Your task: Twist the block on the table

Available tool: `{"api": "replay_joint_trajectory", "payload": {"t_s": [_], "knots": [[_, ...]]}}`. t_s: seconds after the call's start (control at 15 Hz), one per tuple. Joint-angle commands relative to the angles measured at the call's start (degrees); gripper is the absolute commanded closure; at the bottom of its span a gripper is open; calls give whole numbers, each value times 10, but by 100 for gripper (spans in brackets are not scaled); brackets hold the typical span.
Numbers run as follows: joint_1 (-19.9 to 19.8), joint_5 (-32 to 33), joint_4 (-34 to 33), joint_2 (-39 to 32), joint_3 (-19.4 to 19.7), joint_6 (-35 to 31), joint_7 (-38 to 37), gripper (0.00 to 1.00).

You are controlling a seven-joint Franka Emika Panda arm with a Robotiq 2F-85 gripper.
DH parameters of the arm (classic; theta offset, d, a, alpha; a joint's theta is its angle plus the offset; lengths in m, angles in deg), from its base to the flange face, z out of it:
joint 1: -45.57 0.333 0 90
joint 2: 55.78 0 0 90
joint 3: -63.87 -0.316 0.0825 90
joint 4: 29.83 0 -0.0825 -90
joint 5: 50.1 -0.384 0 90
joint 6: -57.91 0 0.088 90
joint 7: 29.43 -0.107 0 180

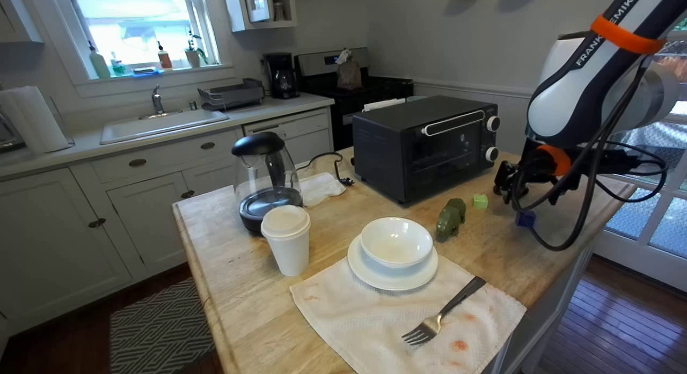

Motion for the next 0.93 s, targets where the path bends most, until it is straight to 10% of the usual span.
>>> {"api": "replay_joint_trajectory", "payload": {"t_s": [0.0, 0.87], "knots": [[-120, 9, -19, 20, -108, 39, 18, 0], [-279, 8, -72, 0, -237, 118, 38, 0]]}}
